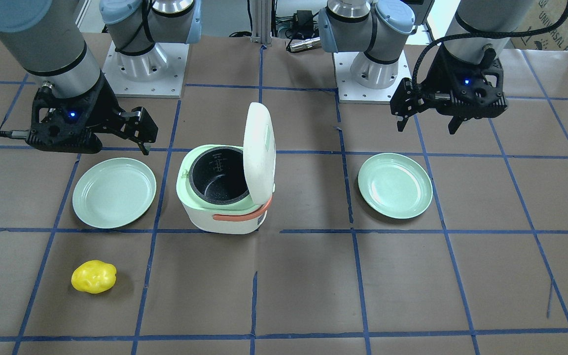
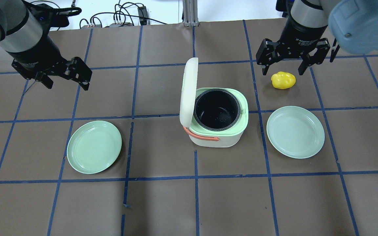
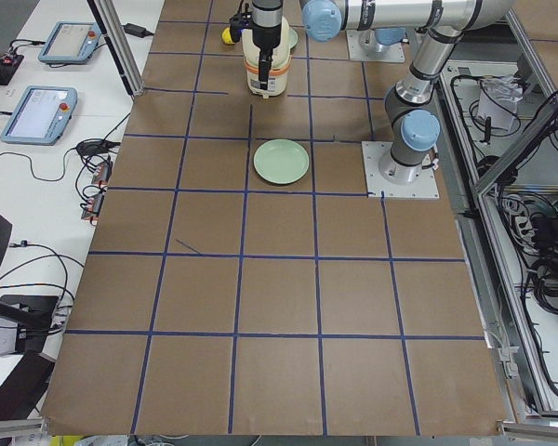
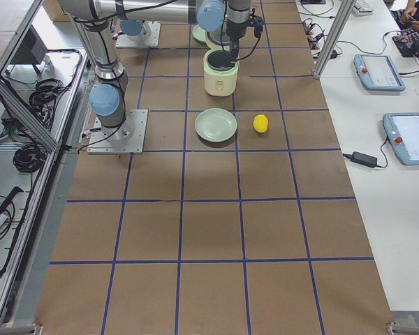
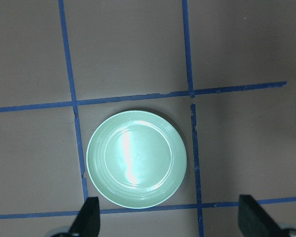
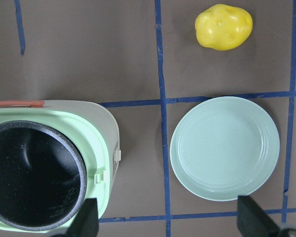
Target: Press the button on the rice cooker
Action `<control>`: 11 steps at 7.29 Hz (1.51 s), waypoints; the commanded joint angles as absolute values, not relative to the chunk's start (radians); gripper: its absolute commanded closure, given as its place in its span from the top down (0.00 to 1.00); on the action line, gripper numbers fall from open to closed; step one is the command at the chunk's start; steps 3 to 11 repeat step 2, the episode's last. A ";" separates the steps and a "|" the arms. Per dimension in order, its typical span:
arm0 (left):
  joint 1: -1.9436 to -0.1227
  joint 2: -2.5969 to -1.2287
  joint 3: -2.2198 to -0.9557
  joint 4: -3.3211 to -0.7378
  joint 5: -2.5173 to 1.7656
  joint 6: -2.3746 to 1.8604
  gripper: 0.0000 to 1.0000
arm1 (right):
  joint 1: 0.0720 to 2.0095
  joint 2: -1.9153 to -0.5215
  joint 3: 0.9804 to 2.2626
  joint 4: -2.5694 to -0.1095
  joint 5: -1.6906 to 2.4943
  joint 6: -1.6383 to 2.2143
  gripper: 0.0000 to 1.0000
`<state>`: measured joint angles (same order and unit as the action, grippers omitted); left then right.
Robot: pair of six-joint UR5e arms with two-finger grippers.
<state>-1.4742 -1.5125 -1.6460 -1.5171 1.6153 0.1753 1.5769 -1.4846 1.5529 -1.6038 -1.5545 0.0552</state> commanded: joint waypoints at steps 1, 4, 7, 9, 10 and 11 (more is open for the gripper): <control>-1.474 -1.513 -1.646 -1.517 1.615 0.175 1.00 | 1.577 -1.493 1.592 -1.618 -1.546 0.054 1.00; -1.474 -1.513 -1.646 -1.517 1.615 0.176 1.00 | 1.577 -1.496 1.595 -1.618 -1.546 0.055 1.00; -1.474 -1.513 -1.646 -1.517 1.615 0.176 1.00 | 1.577 -1.496 1.595 -1.618 -1.546 0.055 1.00; -1.474 -1.513 -1.646 -1.517 1.615 0.176 1.00 | 1.577 -1.496 1.595 -1.618 -1.546 0.055 1.00; -1.474 -1.513 -1.646 -1.517 1.615 0.176 1.00 | 1.577 -1.496 1.595 -1.618 -1.546 0.055 1.00; -1.474 -1.513 -1.646 -1.517 1.615 0.176 1.00 | 1.577 -1.496 1.595 -1.618 -1.546 0.055 1.00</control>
